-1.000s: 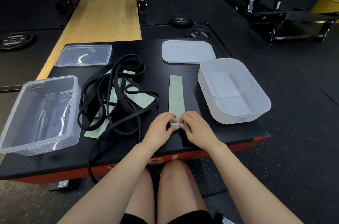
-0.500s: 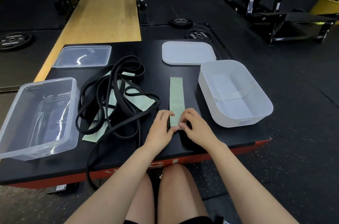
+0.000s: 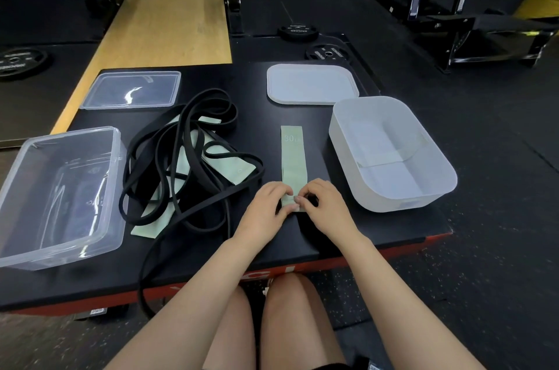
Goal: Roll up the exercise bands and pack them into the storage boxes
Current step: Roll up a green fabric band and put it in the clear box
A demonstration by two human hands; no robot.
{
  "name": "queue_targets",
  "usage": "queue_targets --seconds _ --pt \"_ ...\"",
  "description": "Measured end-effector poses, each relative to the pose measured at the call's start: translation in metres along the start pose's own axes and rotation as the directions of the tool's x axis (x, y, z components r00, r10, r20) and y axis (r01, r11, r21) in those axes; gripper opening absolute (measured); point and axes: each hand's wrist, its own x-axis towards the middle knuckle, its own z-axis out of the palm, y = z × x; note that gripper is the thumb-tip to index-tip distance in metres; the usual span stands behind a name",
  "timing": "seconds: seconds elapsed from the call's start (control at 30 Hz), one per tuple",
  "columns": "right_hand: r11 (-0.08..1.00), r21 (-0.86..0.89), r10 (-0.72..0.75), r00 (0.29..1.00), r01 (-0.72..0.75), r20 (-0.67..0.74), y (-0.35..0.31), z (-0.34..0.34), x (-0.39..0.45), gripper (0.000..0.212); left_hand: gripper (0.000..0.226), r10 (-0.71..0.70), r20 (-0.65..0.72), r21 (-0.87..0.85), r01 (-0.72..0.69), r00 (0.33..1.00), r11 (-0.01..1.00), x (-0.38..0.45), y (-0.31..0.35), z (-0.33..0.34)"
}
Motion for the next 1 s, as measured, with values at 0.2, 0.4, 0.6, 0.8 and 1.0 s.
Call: queue_targets --seconds 0.2,0.4,0.6,0.8,1.0 --pt "1.0 0.001 0.018 1.0 -0.018 -0.011 -0.001 0.0 0.003 0.013 0.019 0.007 0.07 0.061 -0.011 0.998 0.998 0.0 0.002 -0.007" --pt "0.994 -0.079 -0.081 0.996 0.079 -0.025 0.001 -0.005 -0.005 0.018 0.025 0.031 0.043 0.158 -0.038 0.999 0.987 0.002 0.0 -0.007" --pt "0.994 -0.047 -0.098 0.994 0.097 -0.036 0.007 -0.007 -0.009 0.014 0.033 0.029 0.019 0.245 -0.033 0.999 0.969 0.008 0.0 -0.008" --pt "0.999 -0.023 -0.026 0.998 0.024 -0.063 0.003 -0.002 0.003 0.009 0.037 0.051 0.034 0.204 -0.057 0.998 0.977 0.011 0.001 -0.01" --pt "0.999 -0.014 0.031 0.995 -0.033 -0.089 -0.001 0.0 0.009 0.011 0.023 0.055 0.028 0.159 -0.058 0.998 0.986 0.016 0.003 -0.012"
